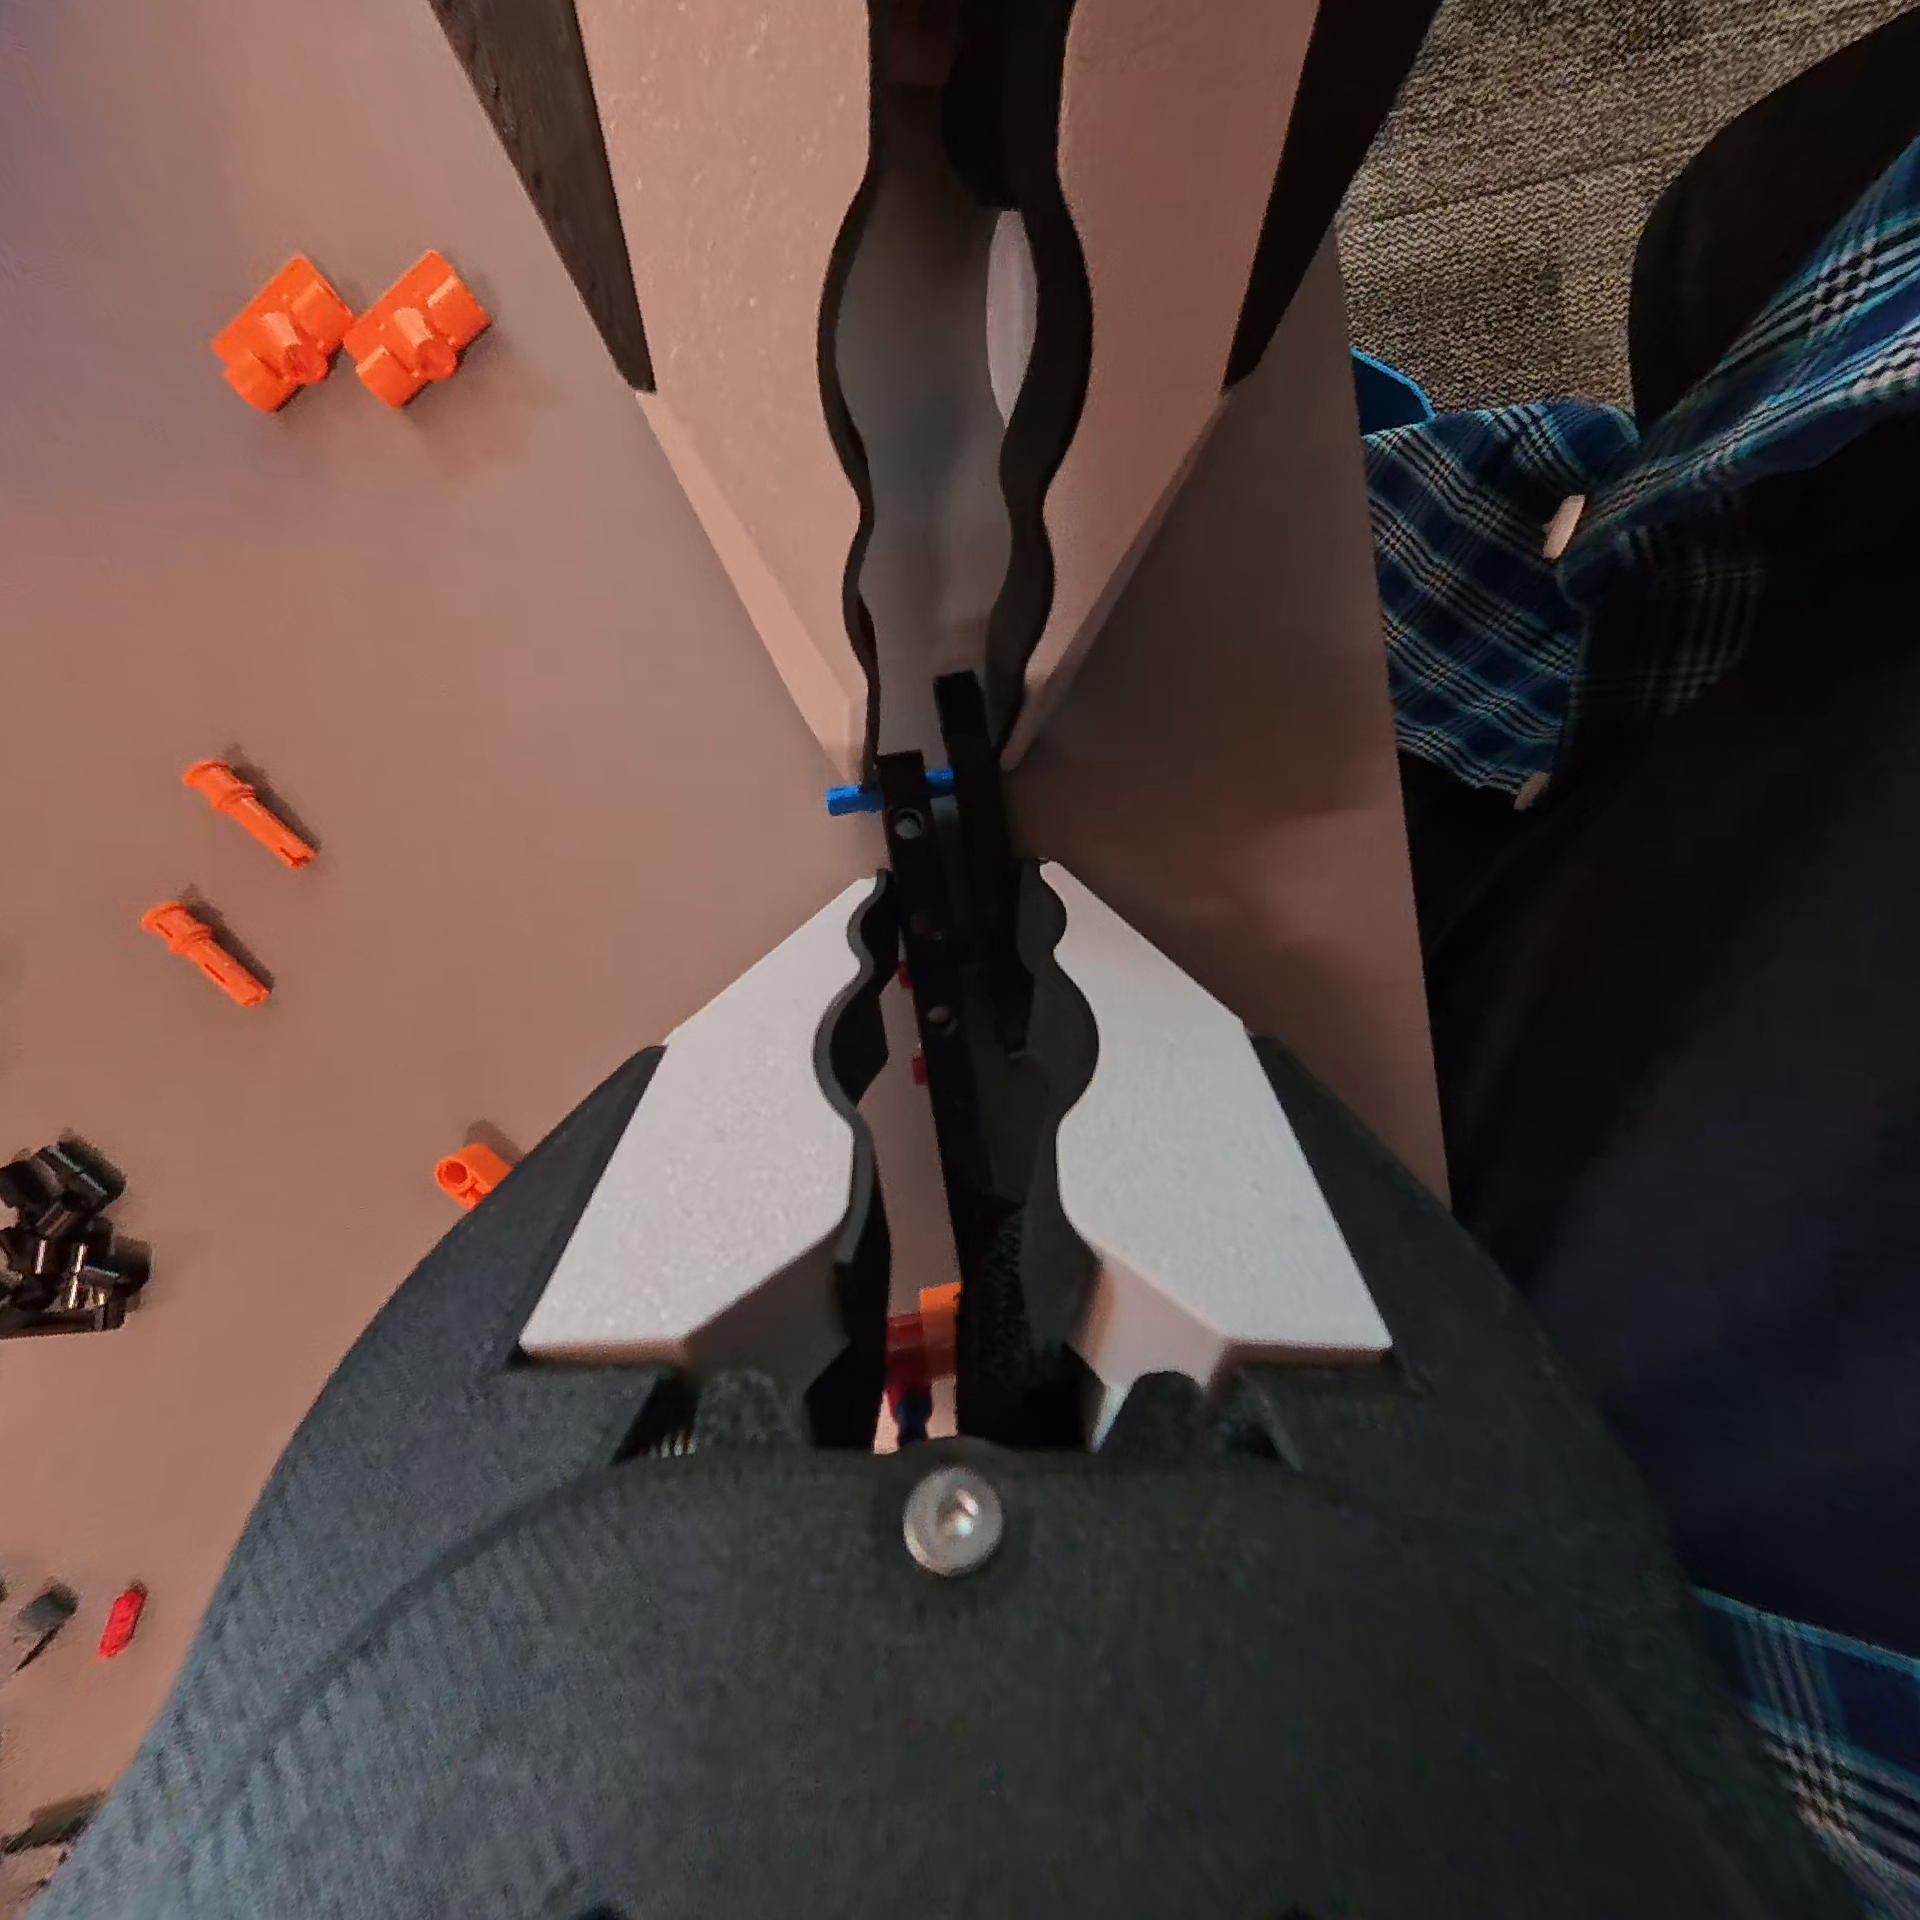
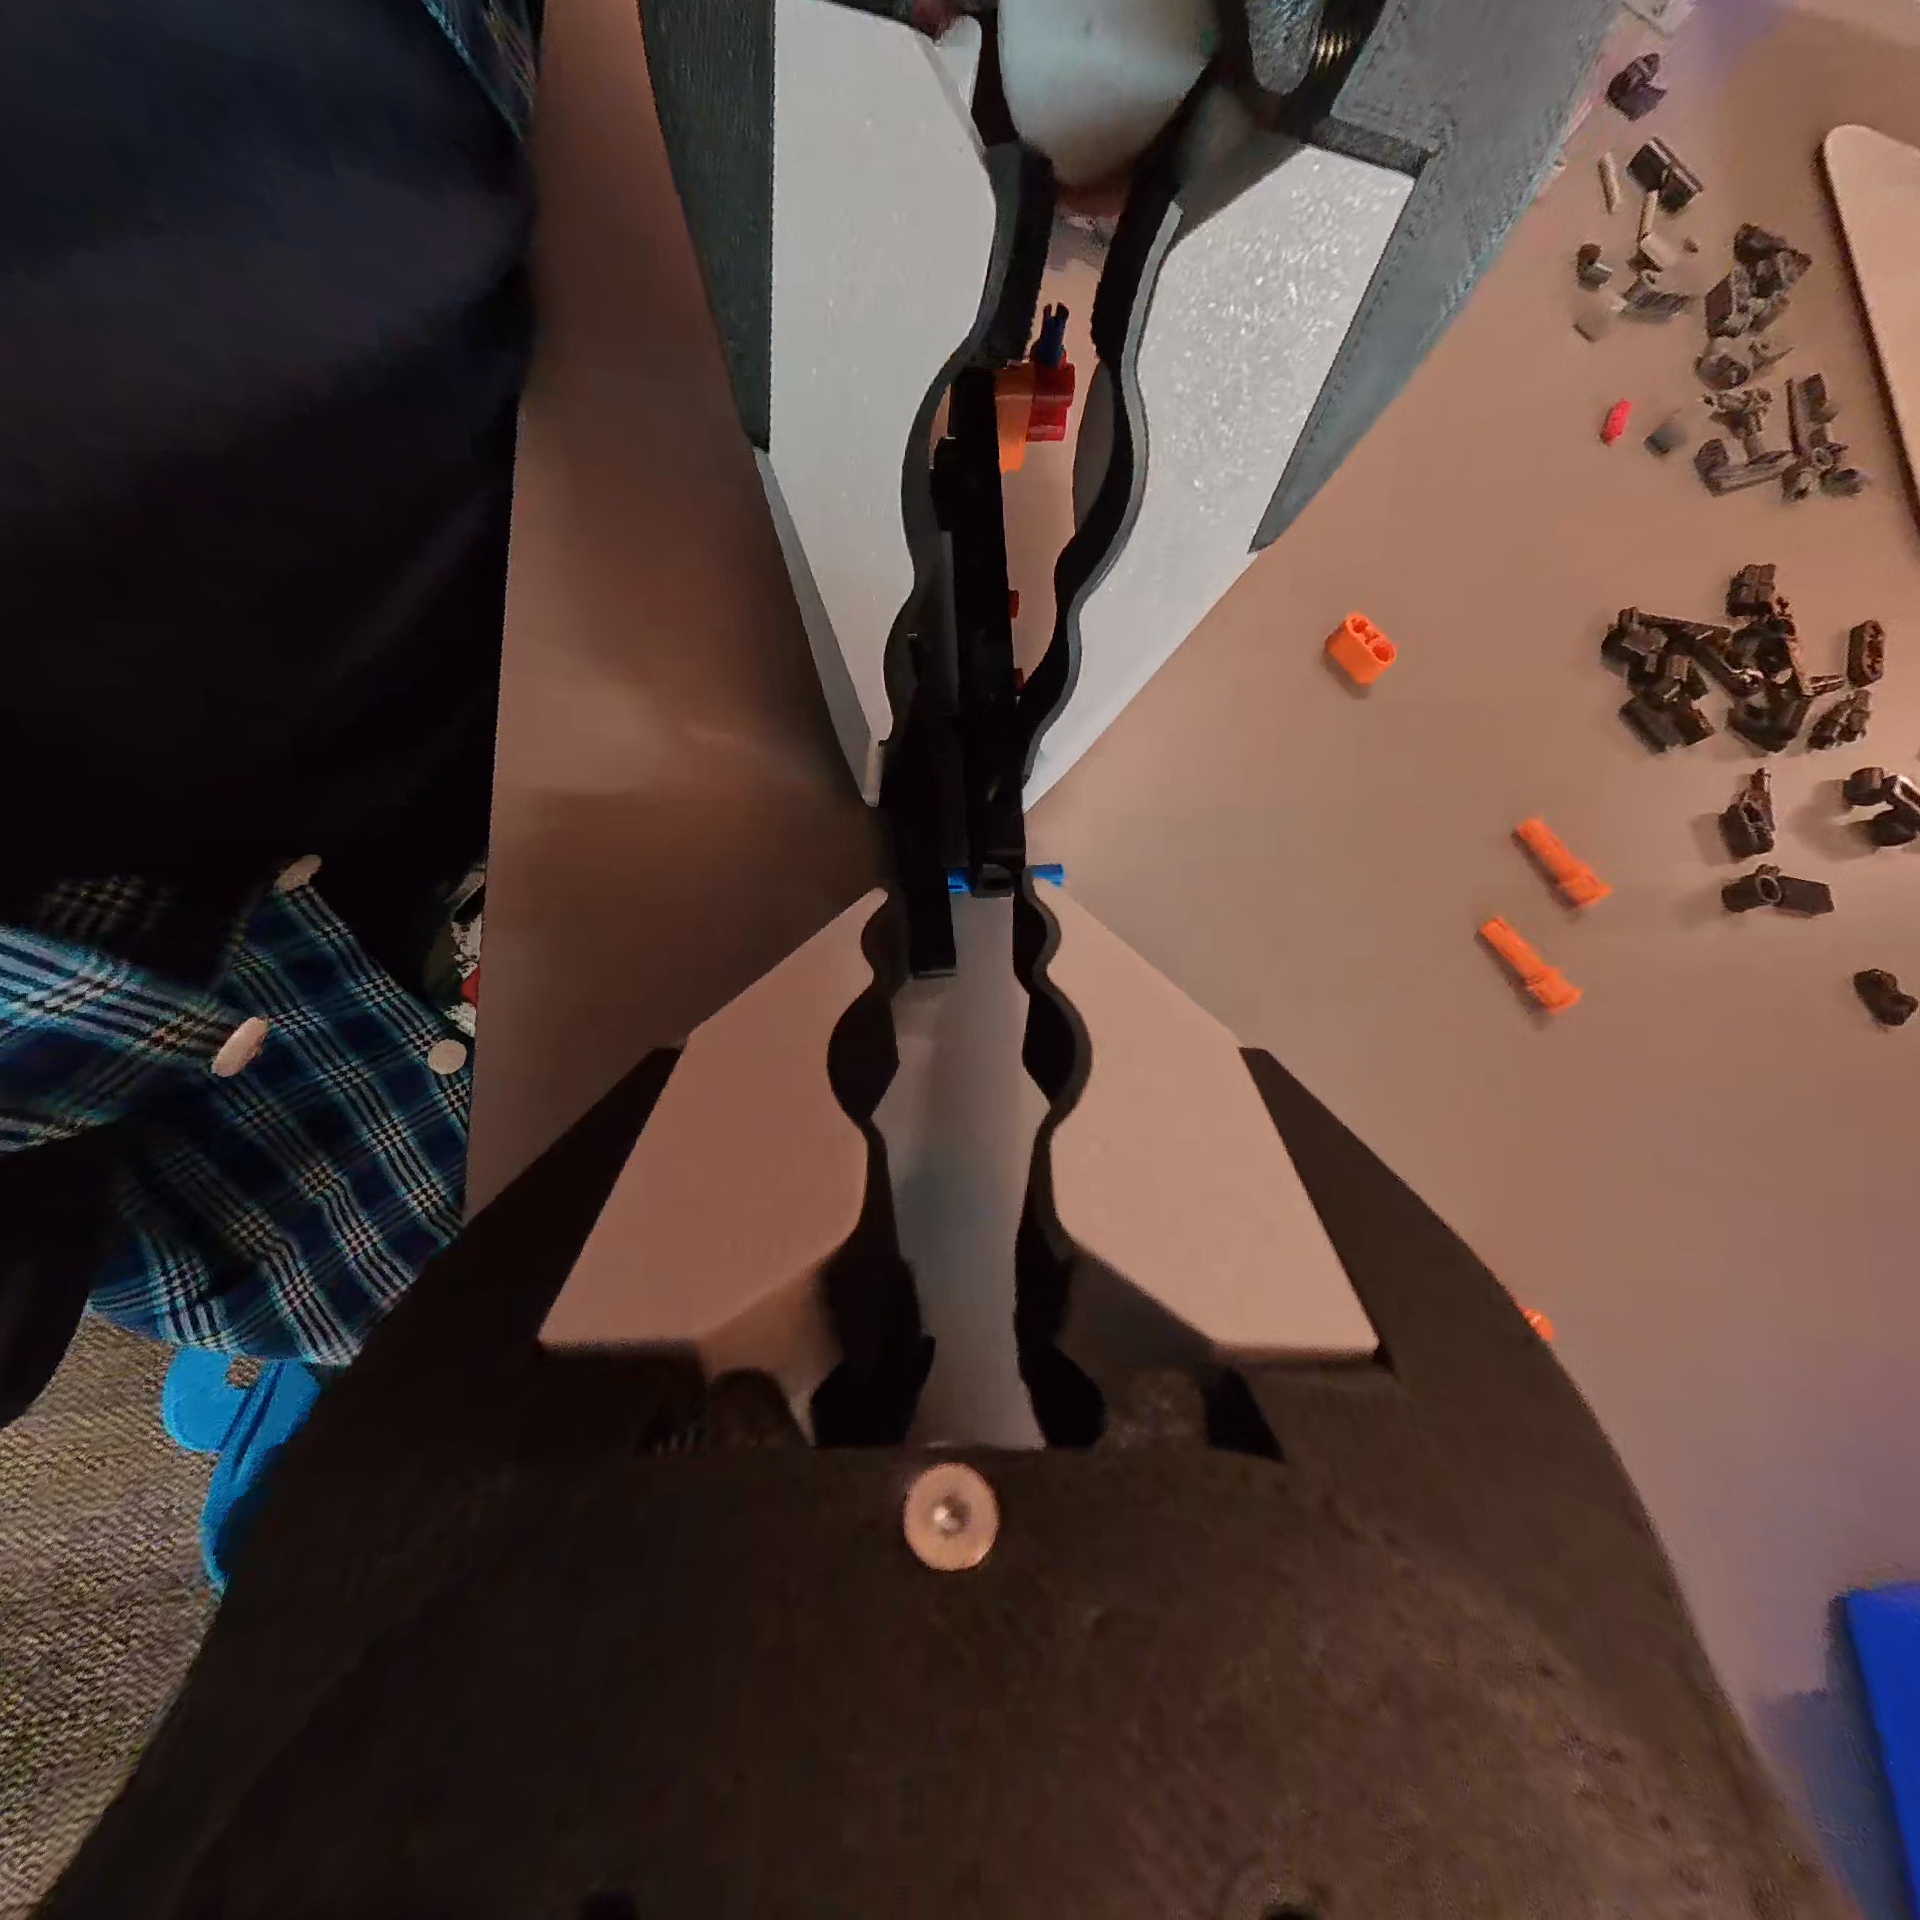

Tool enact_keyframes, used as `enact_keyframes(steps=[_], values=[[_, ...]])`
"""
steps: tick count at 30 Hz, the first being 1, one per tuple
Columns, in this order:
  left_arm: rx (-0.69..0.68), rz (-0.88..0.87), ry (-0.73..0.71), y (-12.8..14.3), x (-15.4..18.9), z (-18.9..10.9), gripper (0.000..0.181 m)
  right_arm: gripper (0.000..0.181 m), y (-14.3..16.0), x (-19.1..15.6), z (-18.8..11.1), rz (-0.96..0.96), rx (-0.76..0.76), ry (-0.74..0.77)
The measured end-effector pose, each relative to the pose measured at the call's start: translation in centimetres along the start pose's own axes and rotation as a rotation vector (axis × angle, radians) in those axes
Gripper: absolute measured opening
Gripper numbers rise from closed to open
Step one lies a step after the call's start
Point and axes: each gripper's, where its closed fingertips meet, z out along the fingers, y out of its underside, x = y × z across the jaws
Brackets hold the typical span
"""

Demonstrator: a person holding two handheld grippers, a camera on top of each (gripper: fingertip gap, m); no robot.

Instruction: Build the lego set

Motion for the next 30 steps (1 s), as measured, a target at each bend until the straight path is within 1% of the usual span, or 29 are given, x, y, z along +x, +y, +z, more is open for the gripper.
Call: enact_keyframes(steps=[1, 8, 11, 14, 15, 16, 18, 21, 25, 30], values=[[0.004, 0.007, -0.008, 0.0, -0.1, 0.0, 0.020, 0.010, 0.0, 0.1, 0.1, -0.012, -0.005, 0.006], [0.022, -0.013, -0.019, -0.1, -0.2, 0.0, 0.021, 0.011, 0.1, 0.2, 0.0, 0.014, 0.007, -0.004], [0.044, -0.061, 0.008, -0.1, -0.3, -0.1, 0.021, 0.012, 0.1, 0.3, 0.0, 0.028, 0.010, 0.008], [0.056, -0.084, 0.001, -0.1, -0.5, -0.1, 0.022, 0.012, 0.2, 0.5, -0.1, 0.046, 0.009, 0.010], [0.056, -0.091, 0.002, 0.0, -0.5, -0.1, 0.023, 0.015, 0.1, 0.5, -0.1, 0.042, 0.017, 0.017], [0.053, -0.100, -0.008, 0.1, -0.7, -0.2, 0.032, 0.018, 0.0, 0.4, -0.3, 0.041, 0.025, 0.021], [0.034, -0.107, -0.029, 0.6, -1.1, -0.6, 0.039, 0.021, -0.2, 0.4, -0.5, 0.044, 0.036, 0.030], [0.056, -0.124, -0.009, 0.5, -0.9, -1.3, 0.040, 0.024, -0.7, 0.5, -0.7, 0.033, 0.039, 0.044], [0.041, -0.159, -0.031, 1.4, -1.2, -1.8, 0.046, 0.032, -0.9, 0.6, -0.5, 0.037, 0.029, 0.036], [0.016, -0.165, -0.030, 2.2, -0.6, -1.1, 0.042, 0.037, -1.3, 1.1, 0.0, 0.018, 0.018, 0.042]])
